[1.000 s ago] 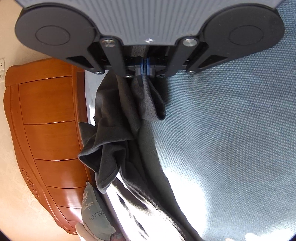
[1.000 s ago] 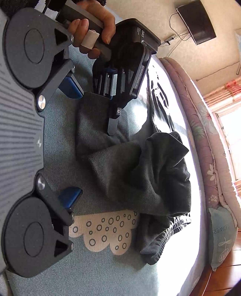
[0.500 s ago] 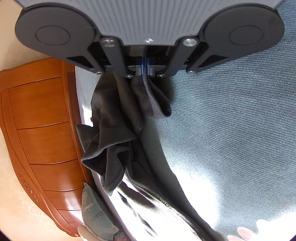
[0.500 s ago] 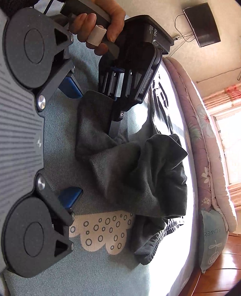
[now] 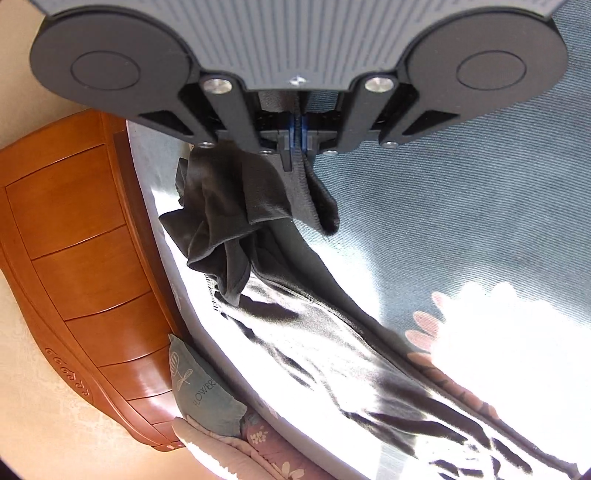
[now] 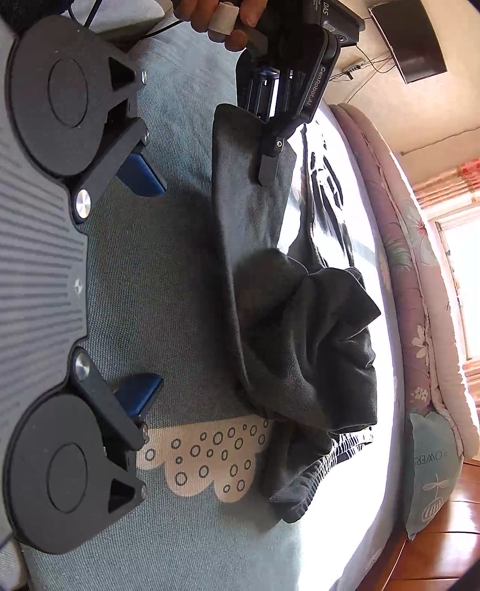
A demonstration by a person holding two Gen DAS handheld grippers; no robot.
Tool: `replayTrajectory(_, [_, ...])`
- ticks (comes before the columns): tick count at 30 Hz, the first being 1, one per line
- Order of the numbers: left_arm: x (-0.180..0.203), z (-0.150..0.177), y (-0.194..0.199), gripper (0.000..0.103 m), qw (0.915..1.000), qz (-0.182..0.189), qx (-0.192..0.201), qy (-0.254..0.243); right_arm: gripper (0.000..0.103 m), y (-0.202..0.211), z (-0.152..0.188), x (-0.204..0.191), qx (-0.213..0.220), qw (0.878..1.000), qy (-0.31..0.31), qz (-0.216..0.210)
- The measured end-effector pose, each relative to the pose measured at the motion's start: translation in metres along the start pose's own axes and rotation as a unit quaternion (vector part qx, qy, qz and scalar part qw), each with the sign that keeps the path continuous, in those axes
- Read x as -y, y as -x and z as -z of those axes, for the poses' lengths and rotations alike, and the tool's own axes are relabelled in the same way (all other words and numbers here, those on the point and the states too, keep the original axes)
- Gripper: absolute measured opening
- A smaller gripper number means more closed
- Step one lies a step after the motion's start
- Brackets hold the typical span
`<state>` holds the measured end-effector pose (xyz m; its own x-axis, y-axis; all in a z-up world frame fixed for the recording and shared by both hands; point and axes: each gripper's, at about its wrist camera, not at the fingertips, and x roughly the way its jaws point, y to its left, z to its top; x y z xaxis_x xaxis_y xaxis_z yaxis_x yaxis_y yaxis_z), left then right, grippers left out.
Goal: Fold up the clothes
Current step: 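Pull the grey pant leg with the left gripper while the right gripper approaches, then grasp the ribbed waistband with the right gripper while the left gripper holds the leg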
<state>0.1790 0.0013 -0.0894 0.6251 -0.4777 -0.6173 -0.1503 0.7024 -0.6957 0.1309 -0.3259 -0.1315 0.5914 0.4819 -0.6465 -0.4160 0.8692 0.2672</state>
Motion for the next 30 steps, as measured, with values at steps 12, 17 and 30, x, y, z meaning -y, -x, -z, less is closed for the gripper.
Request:
replayTrajectory(12, [-0.068, -0.016, 0.100, 0.002, 0.9929, -0.093, 0.072, 0.019, 0.103, 0.014, -0.016, -0.021, 0.014, 1.000, 0.028, 0.001])
replayTrajectory(17, [-0.095, -0.024, 0.134, 0.002, 0.9863, -0.130, 0.096, 0.034, 0.103, 0.013, -0.019, -0.029, 0.007, 0.999, 0.037, 0.004])
replayTrajectory(30, [-0.175, -0.039, 0.211, 0.002, 0.9597, -0.210, 0.158, 0.100, 0.103, 0.004, -0.027, -0.041, -0.019, 0.999, 0.043, 0.023])
